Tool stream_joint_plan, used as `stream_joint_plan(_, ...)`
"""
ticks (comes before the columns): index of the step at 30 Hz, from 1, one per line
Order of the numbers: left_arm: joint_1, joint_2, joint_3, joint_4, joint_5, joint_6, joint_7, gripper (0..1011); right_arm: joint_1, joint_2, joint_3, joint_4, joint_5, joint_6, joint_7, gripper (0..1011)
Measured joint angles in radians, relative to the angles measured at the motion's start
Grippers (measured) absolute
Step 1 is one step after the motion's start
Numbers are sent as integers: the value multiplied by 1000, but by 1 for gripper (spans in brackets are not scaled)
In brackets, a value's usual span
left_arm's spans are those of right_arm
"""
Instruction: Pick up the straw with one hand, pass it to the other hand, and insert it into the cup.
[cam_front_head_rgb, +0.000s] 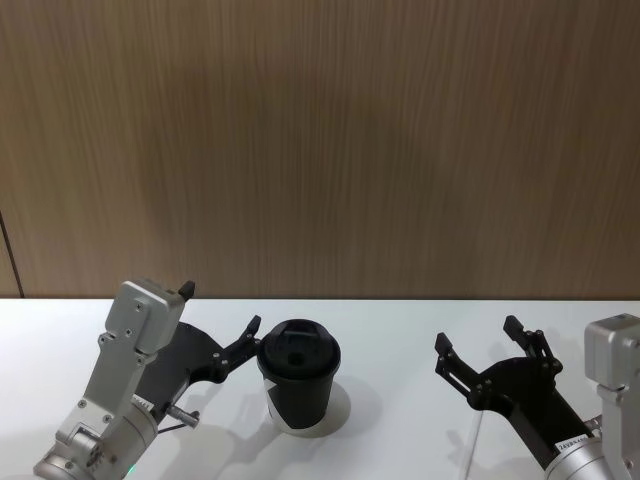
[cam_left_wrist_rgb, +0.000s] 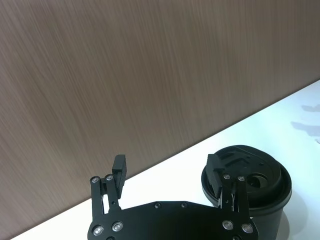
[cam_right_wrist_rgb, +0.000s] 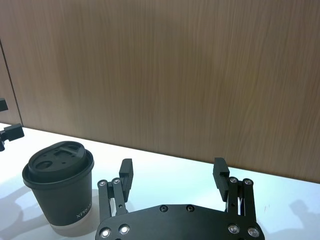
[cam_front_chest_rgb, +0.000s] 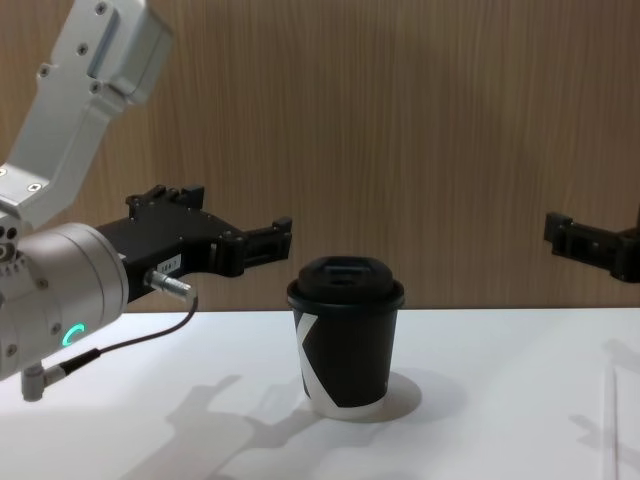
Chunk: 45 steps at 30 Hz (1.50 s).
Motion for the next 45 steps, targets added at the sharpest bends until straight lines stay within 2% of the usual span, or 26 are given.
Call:
stream_joint_plan(33, 0, 0, 0, 0, 0, 0, 0, 1003, 0, 0, 1, -4, -1, 4, -1, 1001)
stream_joint_plan(39, 0, 0, 0, 0, 0, 0, 0, 1003, -1, 4, 4, -32, -17, 46, -16, 1001)
stream_joint_plan(45, 0, 0, 0, 0, 0, 0, 0, 1003, 2, 13, 5, -78, -42, 138, -43, 1001)
